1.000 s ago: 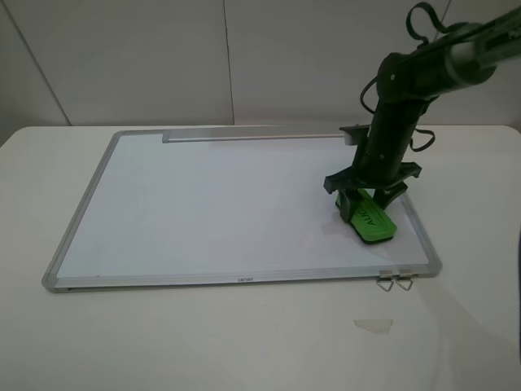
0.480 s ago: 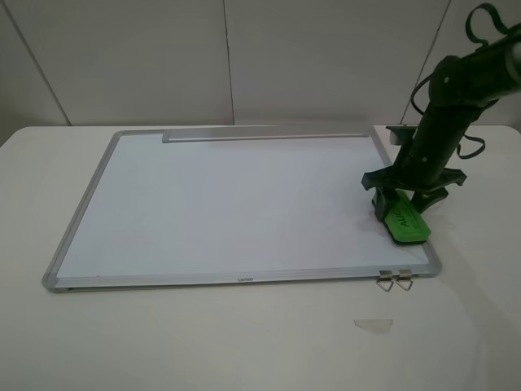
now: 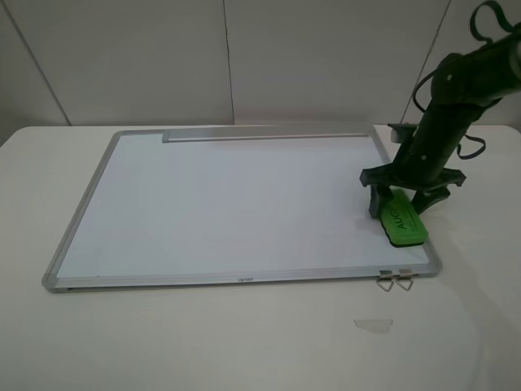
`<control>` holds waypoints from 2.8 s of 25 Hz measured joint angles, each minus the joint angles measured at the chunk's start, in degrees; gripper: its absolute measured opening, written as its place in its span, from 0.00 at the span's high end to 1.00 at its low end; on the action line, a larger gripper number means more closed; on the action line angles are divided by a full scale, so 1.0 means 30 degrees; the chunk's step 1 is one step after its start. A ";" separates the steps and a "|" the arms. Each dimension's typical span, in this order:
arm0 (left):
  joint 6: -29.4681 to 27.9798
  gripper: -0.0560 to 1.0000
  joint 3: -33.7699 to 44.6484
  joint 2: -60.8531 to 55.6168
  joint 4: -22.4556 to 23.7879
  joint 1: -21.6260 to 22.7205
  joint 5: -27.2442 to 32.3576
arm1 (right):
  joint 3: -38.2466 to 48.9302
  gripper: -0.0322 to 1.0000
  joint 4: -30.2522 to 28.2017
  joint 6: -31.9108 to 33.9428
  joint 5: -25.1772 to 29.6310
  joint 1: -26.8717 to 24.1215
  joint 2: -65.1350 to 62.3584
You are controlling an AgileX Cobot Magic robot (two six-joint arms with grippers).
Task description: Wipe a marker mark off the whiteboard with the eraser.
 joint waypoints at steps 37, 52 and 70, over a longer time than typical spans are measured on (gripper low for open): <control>0.0000 0.30 0.0000 0.0000 0.0000 0.0000 0.0000 | 0.7776 0.18 -0.1466 0.1271 0.5543 0.0023 -2.3012; 0.0000 0.30 0.0000 0.0000 -0.0106 0.0000 0.0000 | 1.3535 0.18 -0.1610 0.1290 0.3459 0.0023 -3.5241; 0.0000 0.30 0.0000 0.0000 -0.0139 0.0000 0.0000 | 1.3573 0.18 -0.1610 0.1290 0.3421 0.0023 -3.9413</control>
